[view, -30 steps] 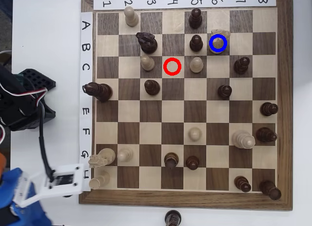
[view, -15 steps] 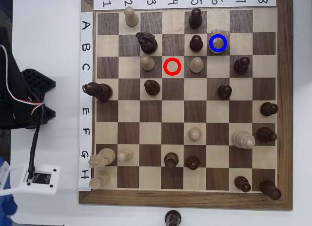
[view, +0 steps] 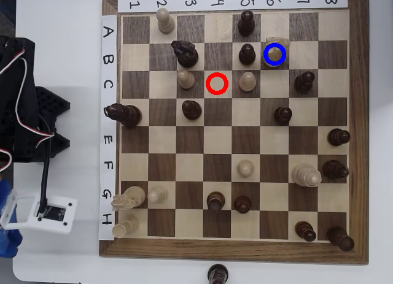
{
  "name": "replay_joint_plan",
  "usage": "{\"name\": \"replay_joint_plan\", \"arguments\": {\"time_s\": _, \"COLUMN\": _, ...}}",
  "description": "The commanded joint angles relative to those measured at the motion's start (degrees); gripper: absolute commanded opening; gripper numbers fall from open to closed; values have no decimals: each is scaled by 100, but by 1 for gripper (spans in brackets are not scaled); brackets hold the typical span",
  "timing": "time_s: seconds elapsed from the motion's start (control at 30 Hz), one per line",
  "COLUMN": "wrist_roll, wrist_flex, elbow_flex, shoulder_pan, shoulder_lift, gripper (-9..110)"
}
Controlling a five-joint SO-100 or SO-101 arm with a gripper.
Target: Move the piece to destination
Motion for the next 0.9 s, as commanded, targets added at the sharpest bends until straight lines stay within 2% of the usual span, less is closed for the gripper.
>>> {"name": "replay_joint_plan", "arguments": {"time_s": 0.0, "wrist_roll": 255, "wrist_flex": 185, "elbow_flex": 334, "shoulder_pan": 53, "shoulder_lift": 800, "gripper": 0}}
{"name": "replay_joint_plan", "arguments": {"time_s": 0.13, "wrist_roll": 571, "wrist_flex": 255, "elbow_flex": 519, "shoulder_pan": -44, "shoulder_lift": 967, "gripper": 0}}
{"name": "replay_joint_plan", "arguments": {"time_s": 0.87, "wrist_roll": 642, "wrist_flex": 387, "elbow_flex": 1362, "shoulder_pan": -88, "shoulder_lift": 1151, "gripper": 0}}
